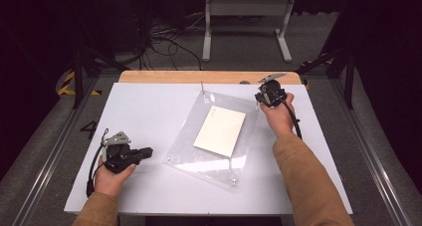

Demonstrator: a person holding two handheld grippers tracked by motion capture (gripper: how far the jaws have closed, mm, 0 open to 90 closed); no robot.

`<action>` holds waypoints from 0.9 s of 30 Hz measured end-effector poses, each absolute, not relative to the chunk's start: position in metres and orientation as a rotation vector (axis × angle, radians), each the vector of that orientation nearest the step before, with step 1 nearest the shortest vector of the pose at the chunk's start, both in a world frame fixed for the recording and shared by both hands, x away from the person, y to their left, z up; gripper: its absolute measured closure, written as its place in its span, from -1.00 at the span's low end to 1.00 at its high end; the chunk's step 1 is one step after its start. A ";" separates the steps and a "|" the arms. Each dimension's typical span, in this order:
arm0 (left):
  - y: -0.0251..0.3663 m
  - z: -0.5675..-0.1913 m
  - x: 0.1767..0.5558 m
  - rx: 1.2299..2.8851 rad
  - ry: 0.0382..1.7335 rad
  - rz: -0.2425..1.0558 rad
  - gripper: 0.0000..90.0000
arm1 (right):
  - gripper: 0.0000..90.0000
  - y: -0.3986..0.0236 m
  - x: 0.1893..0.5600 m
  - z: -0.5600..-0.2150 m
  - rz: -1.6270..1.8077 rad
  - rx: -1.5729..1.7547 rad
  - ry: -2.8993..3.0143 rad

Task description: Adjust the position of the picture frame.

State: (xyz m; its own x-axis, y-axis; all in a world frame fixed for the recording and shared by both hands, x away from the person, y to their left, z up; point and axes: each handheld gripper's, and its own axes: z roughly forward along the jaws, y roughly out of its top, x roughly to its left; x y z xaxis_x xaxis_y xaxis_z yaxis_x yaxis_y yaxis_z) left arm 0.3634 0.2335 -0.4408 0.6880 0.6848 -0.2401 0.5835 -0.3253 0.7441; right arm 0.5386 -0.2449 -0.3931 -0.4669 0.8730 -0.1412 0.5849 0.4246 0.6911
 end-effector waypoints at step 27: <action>0.184 -0.452 0.370 2.186 0.761 0.138 0.42 | 0.44 -0.285 0.454 -0.391 1.073 1.251 2.190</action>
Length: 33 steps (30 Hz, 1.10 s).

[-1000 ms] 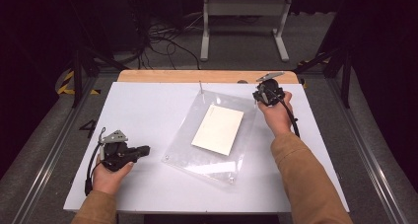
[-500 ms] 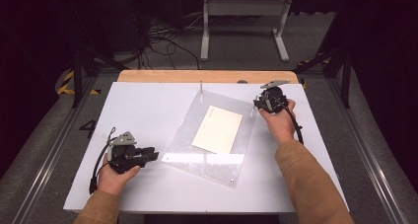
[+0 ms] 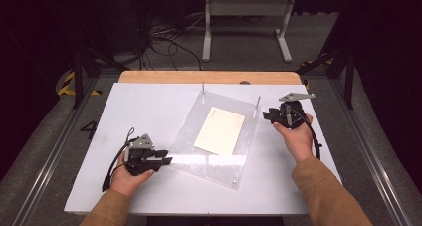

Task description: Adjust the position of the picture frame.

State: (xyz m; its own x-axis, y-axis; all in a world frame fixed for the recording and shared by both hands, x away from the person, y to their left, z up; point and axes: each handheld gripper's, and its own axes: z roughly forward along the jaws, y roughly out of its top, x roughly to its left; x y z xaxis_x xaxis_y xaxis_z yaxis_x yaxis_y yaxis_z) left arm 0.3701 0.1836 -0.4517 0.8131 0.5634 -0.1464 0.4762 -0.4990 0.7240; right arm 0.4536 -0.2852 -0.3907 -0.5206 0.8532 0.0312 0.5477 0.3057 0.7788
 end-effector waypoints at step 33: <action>0.148 -0.447 0.334 2.402 0.450 0.072 0.84 | 0.40 -0.302 0.363 -0.399 1.472 1.110 2.293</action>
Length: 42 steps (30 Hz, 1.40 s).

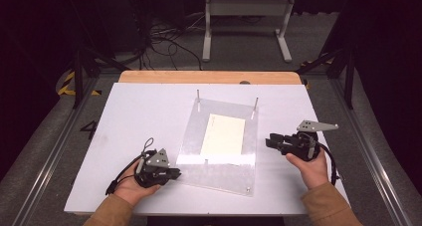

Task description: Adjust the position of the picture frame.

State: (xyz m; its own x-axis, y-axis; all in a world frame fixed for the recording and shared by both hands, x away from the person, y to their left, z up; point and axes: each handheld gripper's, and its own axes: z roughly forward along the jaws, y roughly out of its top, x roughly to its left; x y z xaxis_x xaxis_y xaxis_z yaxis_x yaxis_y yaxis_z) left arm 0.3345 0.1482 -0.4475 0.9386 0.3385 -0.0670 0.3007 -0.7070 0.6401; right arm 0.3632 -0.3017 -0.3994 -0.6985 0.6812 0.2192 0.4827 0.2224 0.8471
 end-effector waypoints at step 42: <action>0.140 -0.442 0.303 2.346 0.257 -0.105 0.79 | 0.28 -0.273 0.294 -0.430 1.184 0.602 2.793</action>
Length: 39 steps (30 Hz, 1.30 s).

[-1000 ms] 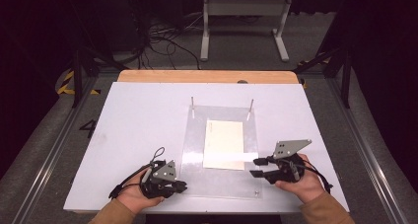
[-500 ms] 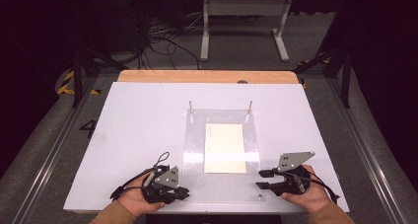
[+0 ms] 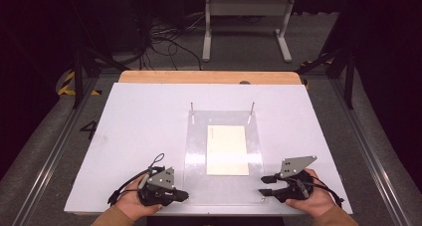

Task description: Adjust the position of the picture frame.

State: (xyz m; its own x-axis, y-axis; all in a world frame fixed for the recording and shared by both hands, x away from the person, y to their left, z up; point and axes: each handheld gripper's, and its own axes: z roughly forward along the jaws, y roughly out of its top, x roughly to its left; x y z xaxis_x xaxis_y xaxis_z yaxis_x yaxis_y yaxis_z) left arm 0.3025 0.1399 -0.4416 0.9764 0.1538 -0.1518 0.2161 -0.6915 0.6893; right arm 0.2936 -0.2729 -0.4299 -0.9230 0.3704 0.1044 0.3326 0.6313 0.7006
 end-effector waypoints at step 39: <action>0.147 -0.440 0.311 2.180 0.397 -0.031 0.22 | 0.05 -0.276 0.287 -0.416 1.400 0.630 2.607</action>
State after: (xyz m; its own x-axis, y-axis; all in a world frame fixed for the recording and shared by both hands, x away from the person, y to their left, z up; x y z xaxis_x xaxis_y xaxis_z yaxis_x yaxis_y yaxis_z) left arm 0.3110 0.1468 -0.4400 0.9484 0.2707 -0.1650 0.2931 -0.5503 0.7818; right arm 0.2871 -0.2761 -0.4159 -0.9067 0.4114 0.0925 0.3043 0.4864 0.8190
